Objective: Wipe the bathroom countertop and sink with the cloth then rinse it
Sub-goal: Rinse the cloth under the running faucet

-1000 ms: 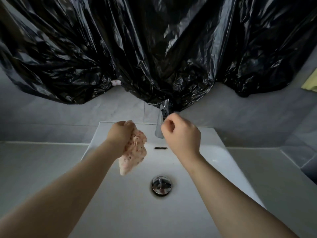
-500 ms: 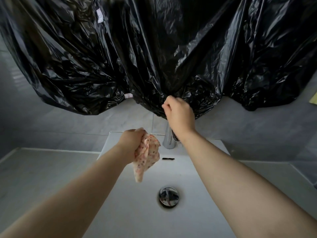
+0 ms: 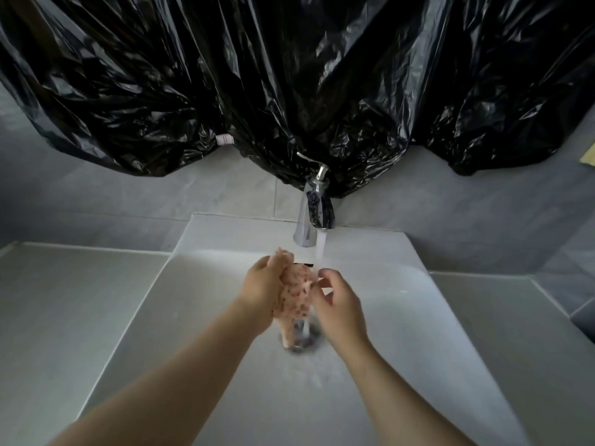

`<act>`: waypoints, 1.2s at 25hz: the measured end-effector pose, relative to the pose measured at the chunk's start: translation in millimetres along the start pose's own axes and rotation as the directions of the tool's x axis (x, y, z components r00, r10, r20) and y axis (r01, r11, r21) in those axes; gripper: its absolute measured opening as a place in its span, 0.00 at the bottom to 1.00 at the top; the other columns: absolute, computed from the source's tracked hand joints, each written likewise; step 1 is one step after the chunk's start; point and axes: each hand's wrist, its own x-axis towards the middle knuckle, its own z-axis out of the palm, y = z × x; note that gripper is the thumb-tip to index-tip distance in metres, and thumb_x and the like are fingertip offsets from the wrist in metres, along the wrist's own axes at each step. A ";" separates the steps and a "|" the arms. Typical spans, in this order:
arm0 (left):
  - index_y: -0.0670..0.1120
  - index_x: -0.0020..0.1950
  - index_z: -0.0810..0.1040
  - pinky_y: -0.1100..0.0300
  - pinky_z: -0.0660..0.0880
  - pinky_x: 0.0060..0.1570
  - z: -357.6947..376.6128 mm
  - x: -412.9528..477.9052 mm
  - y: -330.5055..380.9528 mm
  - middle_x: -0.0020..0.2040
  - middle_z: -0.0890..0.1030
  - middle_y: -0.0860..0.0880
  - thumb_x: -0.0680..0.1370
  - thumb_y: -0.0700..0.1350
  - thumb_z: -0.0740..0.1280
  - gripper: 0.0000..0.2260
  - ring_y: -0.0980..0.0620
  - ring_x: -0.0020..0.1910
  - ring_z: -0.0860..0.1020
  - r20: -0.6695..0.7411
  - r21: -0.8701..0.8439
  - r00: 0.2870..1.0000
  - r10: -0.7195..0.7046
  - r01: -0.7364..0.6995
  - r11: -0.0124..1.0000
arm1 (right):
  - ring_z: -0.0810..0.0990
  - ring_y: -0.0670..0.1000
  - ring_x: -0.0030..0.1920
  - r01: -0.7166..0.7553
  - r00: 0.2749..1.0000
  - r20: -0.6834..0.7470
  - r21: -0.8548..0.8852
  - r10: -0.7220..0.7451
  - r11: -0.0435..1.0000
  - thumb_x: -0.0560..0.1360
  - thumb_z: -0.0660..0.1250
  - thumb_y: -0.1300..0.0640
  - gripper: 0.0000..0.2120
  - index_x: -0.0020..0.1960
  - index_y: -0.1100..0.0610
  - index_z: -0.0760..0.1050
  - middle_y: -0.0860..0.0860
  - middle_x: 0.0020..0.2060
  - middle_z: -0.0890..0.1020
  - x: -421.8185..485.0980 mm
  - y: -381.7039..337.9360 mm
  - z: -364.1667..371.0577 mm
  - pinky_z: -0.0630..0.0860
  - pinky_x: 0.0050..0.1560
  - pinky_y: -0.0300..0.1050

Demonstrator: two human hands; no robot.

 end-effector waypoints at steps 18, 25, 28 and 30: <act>0.47 0.26 0.64 0.61 0.61 0.29 7.1 32.6 -44.8 0.23 0.65 0.53 0.78 0.45 0.62 0.20 0.50 0.27 0.64 -0.105 0.705 0.967 0.232 -0.092 0.703 | 0.70 0.47 0.29 -0.288 0.958 0.059 0.159 0.282 0.944 0.77 0.64 0.50 0.16 0.33 0.53 0.64 0.46 0.27 0.71 32.5 33.6 13.6 0.69 0.33 0.41; 0.35 0.54 0.76 0.59 0.79 0.41 9.8 15.5 -23.6 0.45 0.80 0.40 0.78 0.37 0.59 0.10 0.47 0.42 0.81 0.366 -0.105 0.927 -0.081 0.128 0.986 | 0.80 0.52 0.38 -0.423 0.906 0.221 0.511 0.362 0.748 0.77 0.64 0.52 0.09 0.41 0.56 0.72 0.53 0.36 0.79 38.5 25.2 13.3 0.76 0.36 0.46; 0.38 0.51 0.75 0.54 0.78 0.41 10.5 15.2 -32.2 0.41 0.80 0.42 0.76 0.34 0.63 0.05 0.47 0.39 0.80 0.245 0.126 0.968 -0.044 0.013 0.992 | 0.76 0.51 0.36 -0.349 0.926 0.023 0.437 0.377 0.829 0.77 0.65 0.52 0.12 0.36 0.56 0.71 0.50 0.32 0.77 39.1 25.0 11.4 0.72 0.38 0.43; 0.41 0.46 0.75 0.55 0.77 0.39 16.3 17.3 -35.1 0.37 0.79 0.45 0.78 0.41 0.64 0.04 0.47 0.36 0.79 -0.022 0.470 0.997 0.079 -0.059 0.881 | 0.74 0.49 0.33 -0.360 0.913 -0.004 0.462 0.408 0.810 0.77 0.65 0.52 0.14 0.35 0.57 0.70 0.49 0.31 0.75 39.0 23.8 10.2 0.70 0.34 0.40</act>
